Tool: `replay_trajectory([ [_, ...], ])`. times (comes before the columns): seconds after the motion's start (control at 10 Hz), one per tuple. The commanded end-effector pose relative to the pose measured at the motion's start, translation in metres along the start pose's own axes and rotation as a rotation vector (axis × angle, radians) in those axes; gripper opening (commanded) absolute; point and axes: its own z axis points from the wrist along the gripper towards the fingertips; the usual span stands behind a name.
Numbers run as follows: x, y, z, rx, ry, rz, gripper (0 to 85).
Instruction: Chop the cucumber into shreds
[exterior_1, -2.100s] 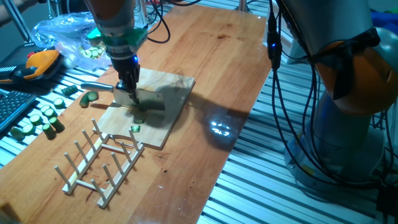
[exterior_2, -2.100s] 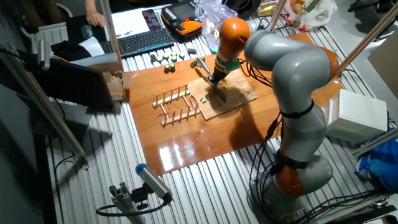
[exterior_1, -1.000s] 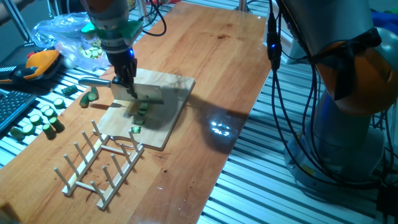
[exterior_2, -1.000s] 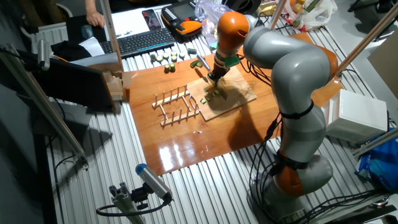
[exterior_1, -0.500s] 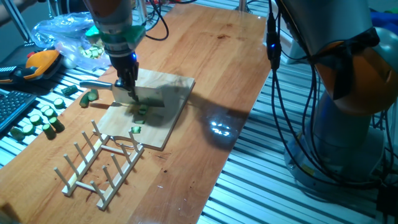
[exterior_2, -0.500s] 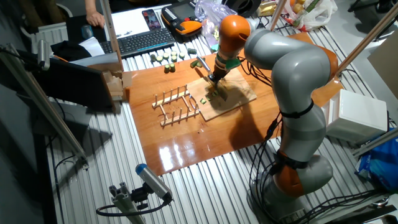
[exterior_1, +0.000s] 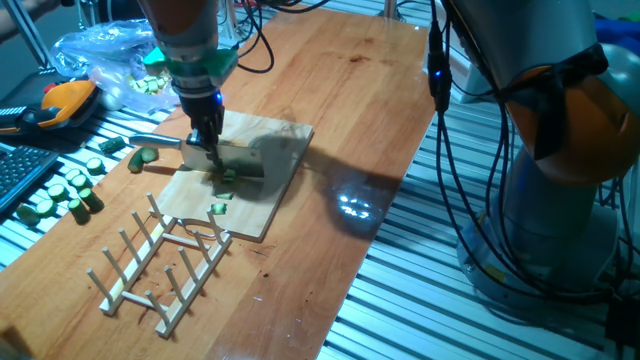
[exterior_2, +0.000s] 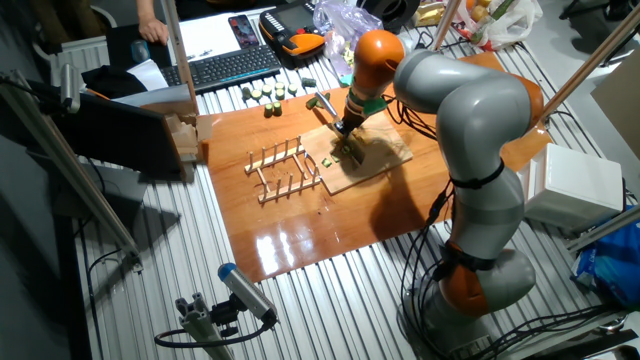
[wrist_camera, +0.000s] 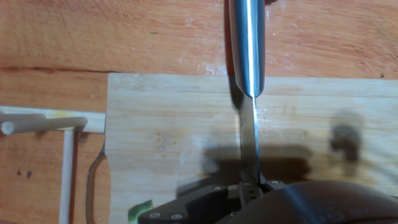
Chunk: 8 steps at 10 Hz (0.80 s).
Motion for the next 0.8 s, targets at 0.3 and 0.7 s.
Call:
replay_trajectory([
  [0.3, 0.0, 0.004, -0.042, 0.028, 0.046, 0.004, 0.0],
  [0.7, -0.006, 0.003, -0.032, 0.032, 0.027, -0.008, 0.0],
])
